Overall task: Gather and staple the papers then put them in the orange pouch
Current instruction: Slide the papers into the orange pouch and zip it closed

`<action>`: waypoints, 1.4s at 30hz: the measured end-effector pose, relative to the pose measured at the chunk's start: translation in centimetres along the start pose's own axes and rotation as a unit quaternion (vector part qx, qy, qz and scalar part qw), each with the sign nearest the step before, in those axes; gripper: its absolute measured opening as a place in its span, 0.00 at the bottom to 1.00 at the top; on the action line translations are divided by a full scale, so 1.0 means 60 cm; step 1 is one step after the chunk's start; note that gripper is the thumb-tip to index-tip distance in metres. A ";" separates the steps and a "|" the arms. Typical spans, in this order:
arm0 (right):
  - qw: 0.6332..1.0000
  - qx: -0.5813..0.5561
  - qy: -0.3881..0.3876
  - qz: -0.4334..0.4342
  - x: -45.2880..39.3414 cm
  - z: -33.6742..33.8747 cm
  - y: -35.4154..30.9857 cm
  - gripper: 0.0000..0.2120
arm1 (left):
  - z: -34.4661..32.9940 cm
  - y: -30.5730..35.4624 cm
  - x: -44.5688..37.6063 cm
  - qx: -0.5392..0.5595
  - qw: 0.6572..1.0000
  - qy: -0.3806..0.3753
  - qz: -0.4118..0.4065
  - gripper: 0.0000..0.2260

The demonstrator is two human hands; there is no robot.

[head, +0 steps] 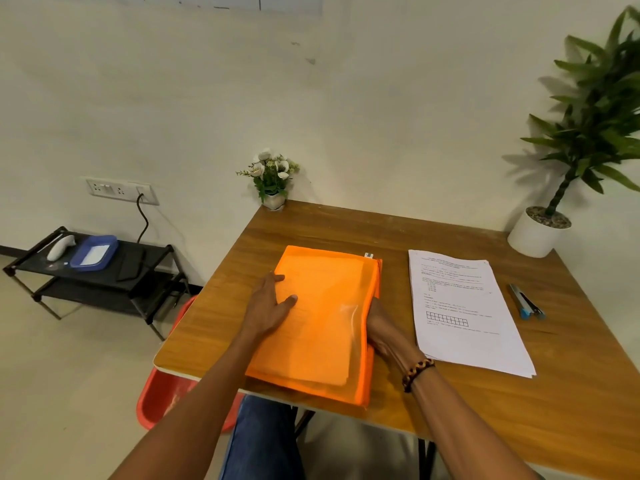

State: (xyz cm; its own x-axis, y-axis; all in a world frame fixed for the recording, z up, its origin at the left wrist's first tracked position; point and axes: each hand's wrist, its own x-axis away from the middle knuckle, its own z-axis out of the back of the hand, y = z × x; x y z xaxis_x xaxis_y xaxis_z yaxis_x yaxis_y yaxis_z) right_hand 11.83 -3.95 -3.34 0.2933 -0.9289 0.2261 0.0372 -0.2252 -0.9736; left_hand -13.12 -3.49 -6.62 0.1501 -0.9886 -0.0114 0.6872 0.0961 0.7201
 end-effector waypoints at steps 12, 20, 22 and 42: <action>0.999 0.037 0.012 0.004 -0.011 0.004 0.006 0.06 | 0.023 0.010 -0.004 0.060 0.998 -0.019 0.024 0.24; 1.000 0.018 -0.009 -0.008 -0.029 0.012 -0.003 0.07 | 0.034 -0.006 -0.005 0.105 0.993 -0.042 0.034 0.30; 0.999 0.013 -0.004 -0.029 -0.030 0.024 0.003 0.07 | 0.035 -0.014 -0.008 0.111 0.992 -0.042 0.036 0.33; 0.843 0.452 0.220 0.192 -0.002 0.026 0.025 0.21 | -0.024 -0.022 -0.003 -0.234 0.964 -0.030 -0.120 0.30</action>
State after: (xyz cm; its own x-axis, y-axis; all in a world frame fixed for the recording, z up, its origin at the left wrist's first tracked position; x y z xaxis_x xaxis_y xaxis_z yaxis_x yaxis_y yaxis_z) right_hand 13.37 -3.70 -4.89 0.0744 -0.9462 -0.3151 0.7911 0.2483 -0.5590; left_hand -13.01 -3.29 -8.59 -0.0859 -0.9924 -0.0881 0.9444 -0.1093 0.3100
